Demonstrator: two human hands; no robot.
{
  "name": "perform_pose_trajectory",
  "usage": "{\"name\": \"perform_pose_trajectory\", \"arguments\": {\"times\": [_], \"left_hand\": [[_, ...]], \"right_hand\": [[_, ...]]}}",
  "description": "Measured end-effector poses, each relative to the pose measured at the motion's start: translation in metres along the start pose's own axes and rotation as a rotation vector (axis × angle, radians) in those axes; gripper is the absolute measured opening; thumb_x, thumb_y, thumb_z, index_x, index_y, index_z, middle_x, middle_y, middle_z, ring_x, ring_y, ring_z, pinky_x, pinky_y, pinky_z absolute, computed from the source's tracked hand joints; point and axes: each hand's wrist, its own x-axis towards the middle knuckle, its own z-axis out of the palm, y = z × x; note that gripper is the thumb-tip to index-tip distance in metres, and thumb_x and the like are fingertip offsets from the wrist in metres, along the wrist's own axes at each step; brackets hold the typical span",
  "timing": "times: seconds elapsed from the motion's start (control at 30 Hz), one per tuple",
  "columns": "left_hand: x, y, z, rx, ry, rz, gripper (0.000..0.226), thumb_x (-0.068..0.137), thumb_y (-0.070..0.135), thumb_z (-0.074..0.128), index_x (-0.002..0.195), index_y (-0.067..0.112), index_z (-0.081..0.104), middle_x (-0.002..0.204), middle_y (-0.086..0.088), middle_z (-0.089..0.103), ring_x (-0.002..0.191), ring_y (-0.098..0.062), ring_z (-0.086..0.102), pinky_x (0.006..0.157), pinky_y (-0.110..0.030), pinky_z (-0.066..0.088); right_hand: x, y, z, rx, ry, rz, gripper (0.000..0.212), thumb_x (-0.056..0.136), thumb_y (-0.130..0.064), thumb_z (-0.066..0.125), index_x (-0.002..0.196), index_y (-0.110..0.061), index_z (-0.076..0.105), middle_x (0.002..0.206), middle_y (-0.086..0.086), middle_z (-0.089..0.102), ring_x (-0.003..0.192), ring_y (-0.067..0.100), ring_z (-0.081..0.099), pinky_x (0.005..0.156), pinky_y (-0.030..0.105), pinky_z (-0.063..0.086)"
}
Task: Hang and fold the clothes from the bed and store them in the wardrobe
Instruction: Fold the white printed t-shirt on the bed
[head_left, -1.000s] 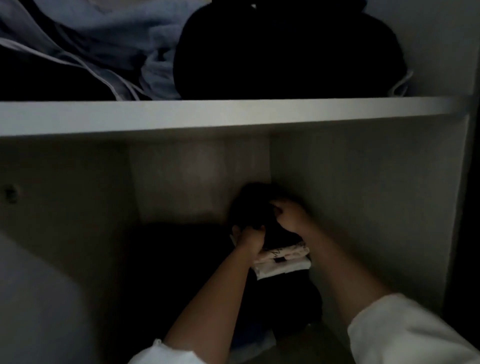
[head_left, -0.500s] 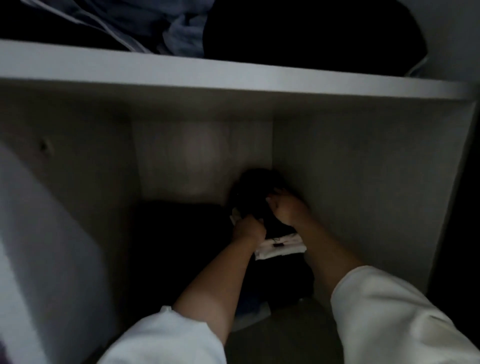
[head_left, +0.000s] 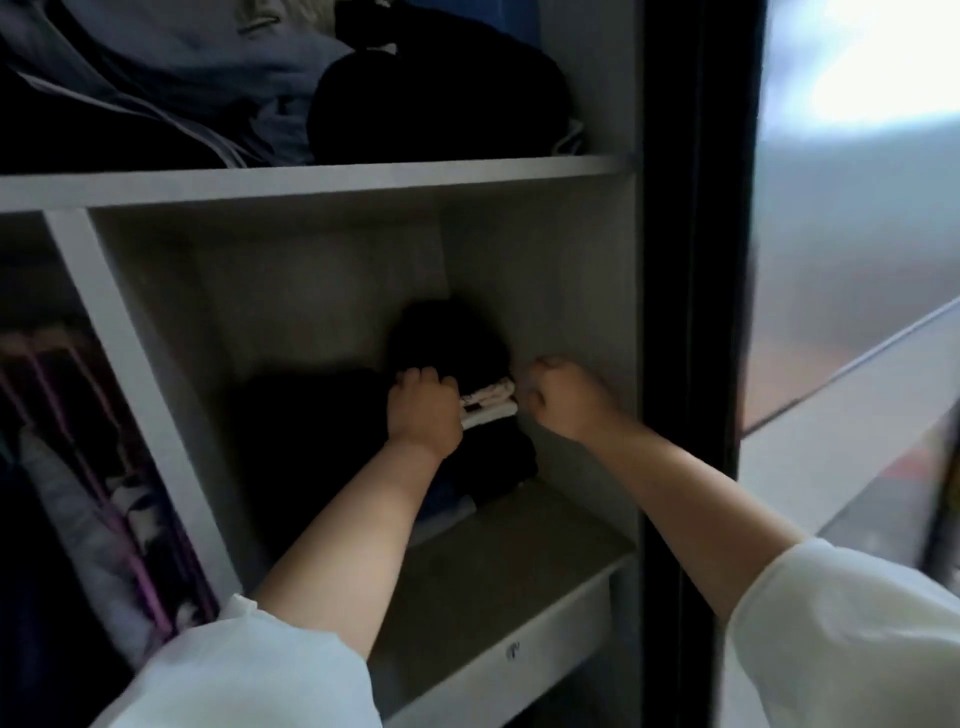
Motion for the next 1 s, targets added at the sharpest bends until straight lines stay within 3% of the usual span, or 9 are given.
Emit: {"name": "perform_pose_trajectory", "arguments": {"times": [0.13,0.23,0.37,0.5,0.6,0.7,0.83,1.0], "left_hand": [[-0.057,0.026,-0.026,0.02,0.003,0.023,0.039,0.09,0.016,0.046,0.128,0.008,0.047,0.128,-0.013,0.045,0.12,-0.029,0.038,0.094,-0.035,0.037],[-0.099,0.054,-0.048,-0.021,0.018,0.047,0.038,0.091,0.015,0.044,0.127,0.007,0.051,0.127,-0.013,0.048,0.118,-0.03,0.04,0.092,-0.035,0.037],[-0.134,0.112,-0.076,-0.066,0.108,0.115,0.03,0.09,0.012,0.044,0.116,0.005,0.056,0.121,-0.015,0.052,0.115,-0.032,0.043,0.092,-0.039,0.04],[-0.15,0.213,-0.09,-0.118,0.063,0.308,0.028,0.091,0.011,0.041,0.113,0.004,0.058,0.119,-0.015,0.054,0.114,-0.032,0.048,0.086,-0.036,0.042],[-0.15,0.31,-0.093,-0.157,-0.01,0.42,0.031,0.09,0.01,0.041,0.116,0.006,0.058,0.122,-0.014,0.055,0.114,-0.032,0.051,0.087,-0.033,0.043],[-0.143,0.406,-0.094,-0.244,-0.053,0.543,0.031,0.091,0.014,0.042,0.118,0.006,0.057,0.124,-0.014,0.054,0.115,-0.032,0.051,0.088,-0.033,0.043],[-0.11,0.525,-0.099,-0.311,-0.059,0.682,0.034,0.091,0.015,0.042,0.121,0.007,0.055,0.127,-0.013,0.054,0.116,-0.031,0.051,0.089,-0.034,0.044],[-0.05,0.662,-0.099,-0.316,-0.092,0.849,0.035,0.091,0.015,0.04,0.123,0.009,0.053,0.13,-0.011,0.05,0.119,-0.028,0.049,0.09,-0.035,0.043]], "right_hand": [[-0.079,-0.003,-0.038,-0.035,-0.009,-0.013,0.038,0.093,-0.019,0.04,0.128,-0.008,0.05,0.129,0.015,0.05,0.119,0.031,0.046,0.092,0.033,0.044],[-0.142,0.007,-0.07,-0.015,0.074,-0.065,0.037,0.09,-0.017,0.041,0.12,-0.003,0.057,0.121,0.017,0.057,0.117,0.032,0.049,0.095,0.036,0.041],[-0.222,0.066,-0.112,-0.004,0.172,0.084,0.035,0.091,-0.015,0.045,0.123,-0.008,0.057,0.131,0.009,0.053,0.124,0.028,0.045,0.1,0.034,0.038],[-0.286,0.14,-0.149,-0.087,0.142,0.305,0.036,0.09,-0.019,0.044,0.122,-0.011,0.058,0.131,0.006,0.054,0.124,0.025,0.045,0.098,0.033,0.039],[-0.325,0.195,-0.174,-0.127,0.193,0.398,0.049,0.079,-0.027,0.036,0.116,-0.007,0.062,0.122,0.012,0.059,0.115,0.03,0.052,0.095,0.033,0.039],[-0.357,0.263,-0.192,-0.247,0.131,0.521,0.034,0.089,-0.017,0.045,0.118,-0.007,0.059,0.127,0.011,0.055,0.119,0.028,0.048,0.095,0.033,0.038],[-0.394,0.363,-0.217,-0.393,0.051,0.671,0.038,0.091,-0.019,0.046,0.128,-0.017,0.053,0.135,0.005,0.049,0.124,0.025,0.044,0.099,0.032,0.035],[-0.419,0.482,-0.26,-0.433,0.024,0.88,0.037,0.093,-0.018,0.044,0.129,-0.016,0.052,0.135,0.004,0.049,0.123,0.024,0.046,0.096,0.033,0.039]]}}
